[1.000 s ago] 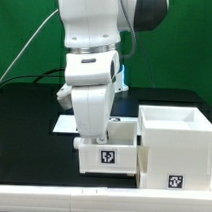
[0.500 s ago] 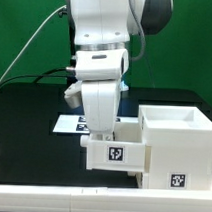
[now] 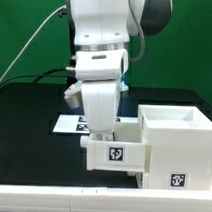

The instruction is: Assemble drawer

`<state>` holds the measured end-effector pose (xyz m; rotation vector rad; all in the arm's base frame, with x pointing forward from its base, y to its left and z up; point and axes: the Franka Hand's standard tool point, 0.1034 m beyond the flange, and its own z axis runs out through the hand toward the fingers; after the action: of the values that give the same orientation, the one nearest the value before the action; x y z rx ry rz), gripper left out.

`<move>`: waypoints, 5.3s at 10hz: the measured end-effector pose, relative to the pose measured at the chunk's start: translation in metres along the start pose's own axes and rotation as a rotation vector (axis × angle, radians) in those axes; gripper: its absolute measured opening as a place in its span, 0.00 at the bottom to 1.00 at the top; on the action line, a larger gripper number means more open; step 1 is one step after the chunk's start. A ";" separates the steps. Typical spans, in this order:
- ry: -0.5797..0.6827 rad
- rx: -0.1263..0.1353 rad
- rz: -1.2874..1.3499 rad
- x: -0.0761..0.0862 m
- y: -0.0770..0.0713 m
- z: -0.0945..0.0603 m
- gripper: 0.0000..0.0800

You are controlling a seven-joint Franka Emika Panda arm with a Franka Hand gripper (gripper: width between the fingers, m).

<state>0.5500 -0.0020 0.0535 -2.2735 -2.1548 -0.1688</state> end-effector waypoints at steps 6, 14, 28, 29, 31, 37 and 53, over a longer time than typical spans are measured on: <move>-0.015 -0.009 -0.023 -0.005 0.002 0.000 0.05; -0.030 -0.003 -0.041 -0.002 0.006 0.000 0.05; -0.051 -0.006 -0.172 -0.009 0.003 0.004 0.06; -0.050 -0.009 -0.106 -0.006 0.004 0.003 0.06; -0.048 -0.010 -0.041 0.001 0.004 0.004 0.06; -0.048 -0.024 -0.003 0.012 0.001 0.002 0.06; -0.126 0.004 -0.099 -0.047 0.020 -0.050 0.81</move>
Offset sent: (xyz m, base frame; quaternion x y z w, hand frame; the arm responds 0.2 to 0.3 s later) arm 0.0035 0.0148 -0.0036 -0.0222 -0.0049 -0.0711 0.9972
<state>0.5639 -0.0536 0.1011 -2.2339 -2.3271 -0.0217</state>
